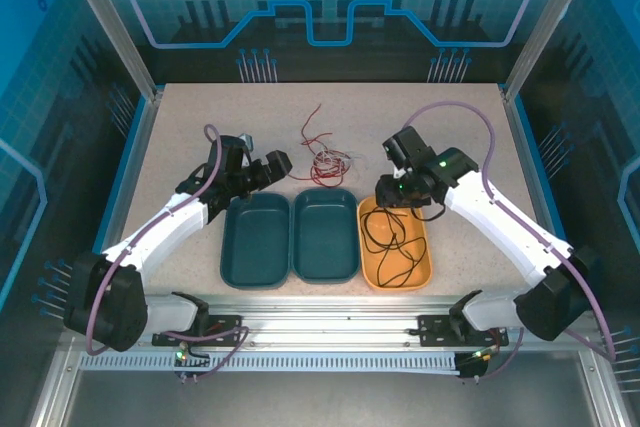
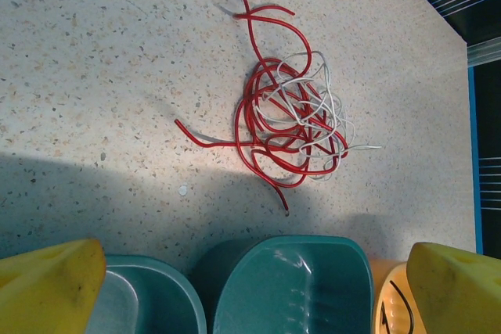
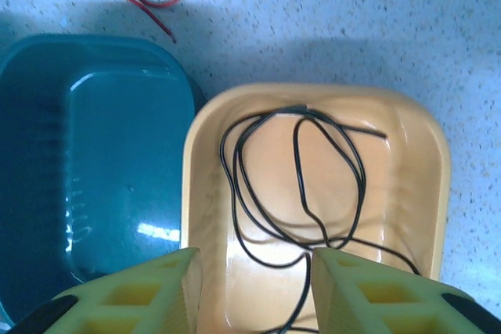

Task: Untangle the cables

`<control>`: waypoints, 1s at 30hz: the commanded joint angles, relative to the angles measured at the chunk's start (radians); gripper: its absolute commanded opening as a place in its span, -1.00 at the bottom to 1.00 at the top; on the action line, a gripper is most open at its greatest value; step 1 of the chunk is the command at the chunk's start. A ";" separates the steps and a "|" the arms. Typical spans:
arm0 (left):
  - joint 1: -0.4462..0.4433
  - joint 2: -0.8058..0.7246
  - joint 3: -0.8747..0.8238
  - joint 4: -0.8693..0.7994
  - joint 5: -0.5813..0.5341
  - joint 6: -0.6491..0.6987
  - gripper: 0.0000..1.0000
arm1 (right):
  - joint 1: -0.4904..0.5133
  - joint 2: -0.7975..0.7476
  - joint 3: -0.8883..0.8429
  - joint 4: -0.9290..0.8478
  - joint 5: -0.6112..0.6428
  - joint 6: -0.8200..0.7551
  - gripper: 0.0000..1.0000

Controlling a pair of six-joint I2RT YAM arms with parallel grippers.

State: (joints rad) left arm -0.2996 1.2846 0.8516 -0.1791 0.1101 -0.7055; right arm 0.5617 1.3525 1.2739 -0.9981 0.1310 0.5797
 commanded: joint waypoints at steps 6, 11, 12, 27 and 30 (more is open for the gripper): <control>-0.007 0.107 0.133 -0.040 0.031 0.033 0.99 | -0.049 0.197 0.193 0.085 -0.046 -0.128 -0.16; -0.008 0.244 0.272 -0.084 0.078 0.061 0.98 | -0.071 0.336 0.307 0.118 -0.085 -0.184 -0.14; -0.008 0.277 0.300 -0.090 0.088 0.064 0.98 | -0.077 0.365 0.328 0.124 -0.094 -0.192 -0.15; -0.021 0.703 0.655 -0.206 0.174 0.110 0.89 | -0.116 0.657 0.540 0.154 -0.191 -0.233 -0.10; -0.024 0.744 0.694 -0.207 0.192 0.107 0.84 | -0.121 0.685 0.547 0.161 -0.203 -0.226 -0.07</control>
State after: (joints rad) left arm -0.3191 2.0006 1.4899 -0.3534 0.2569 -0.6197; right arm 0.4587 2.0064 1.7844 -0.8371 -0.0387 0.3645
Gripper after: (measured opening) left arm 0.925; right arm 0.459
